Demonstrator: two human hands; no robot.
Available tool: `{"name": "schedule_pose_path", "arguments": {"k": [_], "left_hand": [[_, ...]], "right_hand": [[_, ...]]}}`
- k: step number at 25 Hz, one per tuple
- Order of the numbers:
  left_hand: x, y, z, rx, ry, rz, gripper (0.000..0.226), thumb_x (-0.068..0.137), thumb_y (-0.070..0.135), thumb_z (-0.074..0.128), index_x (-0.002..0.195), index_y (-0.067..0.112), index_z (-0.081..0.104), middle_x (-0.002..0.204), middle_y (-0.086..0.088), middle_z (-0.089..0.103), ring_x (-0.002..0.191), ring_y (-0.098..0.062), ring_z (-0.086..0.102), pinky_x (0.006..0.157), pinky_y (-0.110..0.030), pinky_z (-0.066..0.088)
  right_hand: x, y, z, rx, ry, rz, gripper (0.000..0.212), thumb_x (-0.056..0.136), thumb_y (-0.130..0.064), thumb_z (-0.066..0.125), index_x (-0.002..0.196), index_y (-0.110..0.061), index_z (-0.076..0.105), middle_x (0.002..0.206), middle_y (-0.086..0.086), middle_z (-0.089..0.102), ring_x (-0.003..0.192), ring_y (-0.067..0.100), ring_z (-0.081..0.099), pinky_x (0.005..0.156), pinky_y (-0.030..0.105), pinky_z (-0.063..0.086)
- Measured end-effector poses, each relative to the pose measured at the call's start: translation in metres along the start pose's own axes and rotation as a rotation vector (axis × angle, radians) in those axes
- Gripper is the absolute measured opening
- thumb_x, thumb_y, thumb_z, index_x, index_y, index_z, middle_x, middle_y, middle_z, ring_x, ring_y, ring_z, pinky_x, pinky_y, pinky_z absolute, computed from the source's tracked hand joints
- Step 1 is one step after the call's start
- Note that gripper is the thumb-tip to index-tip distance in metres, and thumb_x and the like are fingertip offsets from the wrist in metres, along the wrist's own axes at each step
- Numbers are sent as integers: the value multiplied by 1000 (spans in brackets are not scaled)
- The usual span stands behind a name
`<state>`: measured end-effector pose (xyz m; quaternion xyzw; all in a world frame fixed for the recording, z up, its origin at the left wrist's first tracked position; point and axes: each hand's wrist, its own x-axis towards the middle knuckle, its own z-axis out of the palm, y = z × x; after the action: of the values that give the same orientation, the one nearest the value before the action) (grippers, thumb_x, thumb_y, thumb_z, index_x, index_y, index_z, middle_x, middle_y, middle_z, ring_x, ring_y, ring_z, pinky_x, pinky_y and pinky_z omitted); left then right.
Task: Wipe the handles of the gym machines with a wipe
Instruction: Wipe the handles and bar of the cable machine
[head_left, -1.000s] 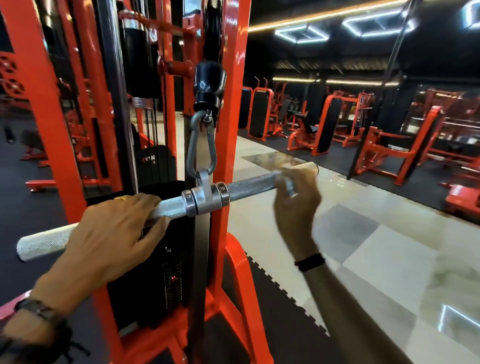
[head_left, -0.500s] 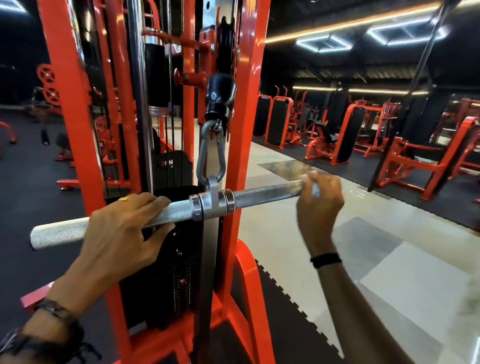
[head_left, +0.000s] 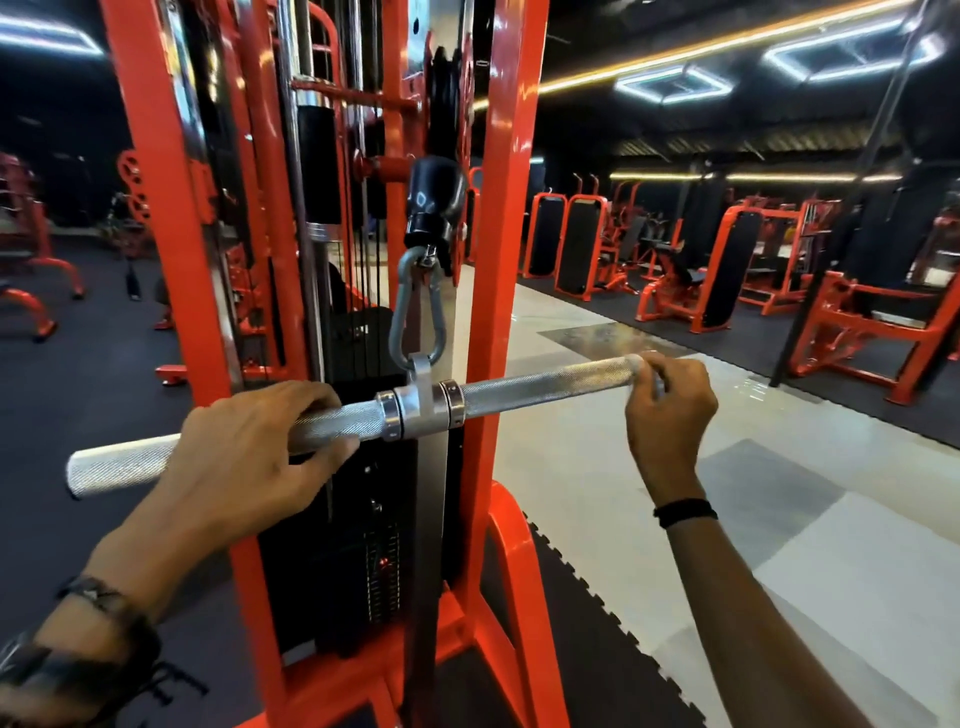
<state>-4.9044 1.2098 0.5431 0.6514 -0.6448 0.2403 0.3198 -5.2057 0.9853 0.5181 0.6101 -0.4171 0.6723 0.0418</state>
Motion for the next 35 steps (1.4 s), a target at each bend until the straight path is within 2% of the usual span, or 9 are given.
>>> {"name": "schedule_pose_path", "arguments": {"k": [2, 6, 10, 13, 17, 22, 25, 30, 35], "left_hand": [[2, -3, -2, -5, -65, -61, 51, 83, 67, 32, 99, 34, 67, 85, 13, 69, 78, -23, 68, 61, -34, 42], [2, 1, 4, 78, 1, 36, 52, 88, 61, 34, 99, 30, 73, 83, 8, 73, 73, -31, 71, 55, -35, 48], [2, 5, 3, 23, 111, 32, 49, 79, 59, 48, 98, 25, 79, 90, 3, 76, 80, -32, 74, 59, -42, 55], [0, 11, 1, -44, 132, 41, 47, 75, 58, 55, 98, 25, 79, 94, 5, 75, 82, -26, 73, 63, -42, 58], [-2, 11, 6, -68, 105, -10, 47, 73, 60, 57, 101, 29, 78, 97, 9, 73, 85, -21, 71, 67, -39, 56], [5, 12, 1, -60, -1, -26, 39, 77, 54, 61, 108, 34, 74, 99, 13, 70, 88, -20, 68, 68, -39, 54], [9, 6, -9, -27, -106, -61, 33, 94, 55, 50, 117, 40, 70, 97, 14, 65, 90, -18, 65, 66, -35, 45], [4, -4, -6, 141, -164, -71, 60, 84, 68, 23, 103, 33, 67, 91, 9, 71, 88, -26, 67, 61, -34, 40], [6, 1, -6, 96, -47, -31, 40, 81, 56, 50, 103, 33, 74, 97, 11, 74, 86, -30, 70, 63, -35, 43]], "right_hand": [[-2, -9, 8, 52, 4, 49, 10, 90, 0, 65, 96, 3, 71, 89, 21, 63, 81, 16, 54, 77, 26, 48], [-65, -92, 28, 282, -220, -196, 15, 90, 6, 61, 102, 2, 70, 95, 15, 60, 89, 6, 52, 85, 8, 42], [-76, -97, 27, 326, -303, -306, 18, 92, 1, 62, 107, 1, 71, 96, 12, 61, 92, 23, 60, 86, 27, 50], [-40, -45, 16, 174, -125, -202, 13, 89, -1, 65, 100, -2, 72, 91, 13, 65, 85, 31, 61, 77, 38, 51], [-8, -16, 15, 73, -6, 38, 10, 90, -2, 64, 95, 3, 70, 88, 19, 64, 83, 37, 61, 77, 27, 46], [-83, -94, 32, 230, -210, -237, 17, 90, -3, 64, 104, -5, 72, 96, 9, 61, 94, 24, 58, 86, 31, 45], [-71, -78, 29, 220, -218, -313, 16, 89, -4, 66, 103, -8, 74, 91, 6, 63, 88, 22, 57, 80, 31, 42], [-15, -19, 28, 51, -130, -24, 9, 89, -6, 68, 95, -3, 73, 89, 13, 68, 86, 35, 60, 76, 33, 44], [-64, -82, 39, 195, -204, -167, 15, 90, -6, 64, 103, -6, 72, 94, 9, 62, 92, 24, 56, 83, 31, 46]]}}
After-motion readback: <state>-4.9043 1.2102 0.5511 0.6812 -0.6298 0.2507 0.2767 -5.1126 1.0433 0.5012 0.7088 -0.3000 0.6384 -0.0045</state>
